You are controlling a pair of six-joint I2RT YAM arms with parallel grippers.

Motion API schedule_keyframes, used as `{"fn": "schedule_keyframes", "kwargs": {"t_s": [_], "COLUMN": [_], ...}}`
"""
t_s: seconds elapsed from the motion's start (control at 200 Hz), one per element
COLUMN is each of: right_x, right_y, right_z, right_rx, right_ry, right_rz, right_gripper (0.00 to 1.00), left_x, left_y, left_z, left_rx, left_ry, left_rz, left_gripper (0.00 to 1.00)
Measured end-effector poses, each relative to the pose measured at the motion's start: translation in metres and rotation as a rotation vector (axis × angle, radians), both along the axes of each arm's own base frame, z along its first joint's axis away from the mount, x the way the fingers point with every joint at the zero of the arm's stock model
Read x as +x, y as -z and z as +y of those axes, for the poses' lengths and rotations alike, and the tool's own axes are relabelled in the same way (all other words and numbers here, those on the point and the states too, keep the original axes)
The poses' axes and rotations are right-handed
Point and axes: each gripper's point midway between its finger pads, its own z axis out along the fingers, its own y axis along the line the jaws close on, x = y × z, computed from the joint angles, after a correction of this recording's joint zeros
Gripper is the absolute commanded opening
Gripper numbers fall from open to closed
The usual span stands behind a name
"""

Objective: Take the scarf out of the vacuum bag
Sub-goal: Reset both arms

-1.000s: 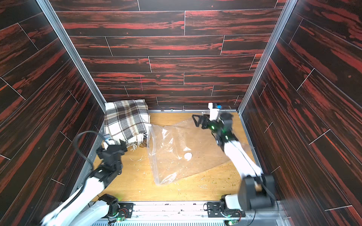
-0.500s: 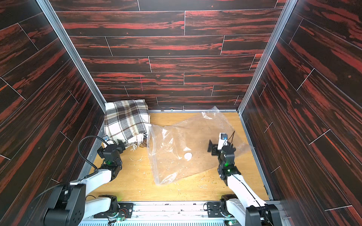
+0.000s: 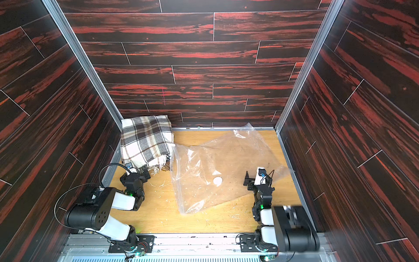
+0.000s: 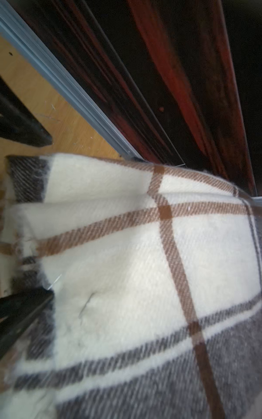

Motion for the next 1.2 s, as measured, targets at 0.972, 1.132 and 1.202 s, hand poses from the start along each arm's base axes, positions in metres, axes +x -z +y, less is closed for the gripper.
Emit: {"fn": "schedule_keyframes", "kwargs": {"t_s": [0.972, 1.132, 1.202], "right_x": [0.063, 0.062, 0.062], "right_y": [-0.006, -0.003, -0.001], "right_z": [-0.045, -0.044, -0.044], "right_rx": [0.075, 0.075, 0.075], "right_ry": [0.171, 0.17, 0.17], "right_rz": [0.028, 0.04, 0.048], "right_gripper": [0.98, 0.98, 0.98], "left_x": [0.03, 0.03, 0.03], "left_y": [0.004, 0.004, 0.004], "left_z": [-0.004, -0.004, -0.004], "left_rx": [-0.047, -0.047, -0.047], "left_ry": [0.082, 0.083, 0.083], "left_rz": [0.102, 0.102, 0.102], "left_gripper": [1.0, 1.0, 1.0]}}
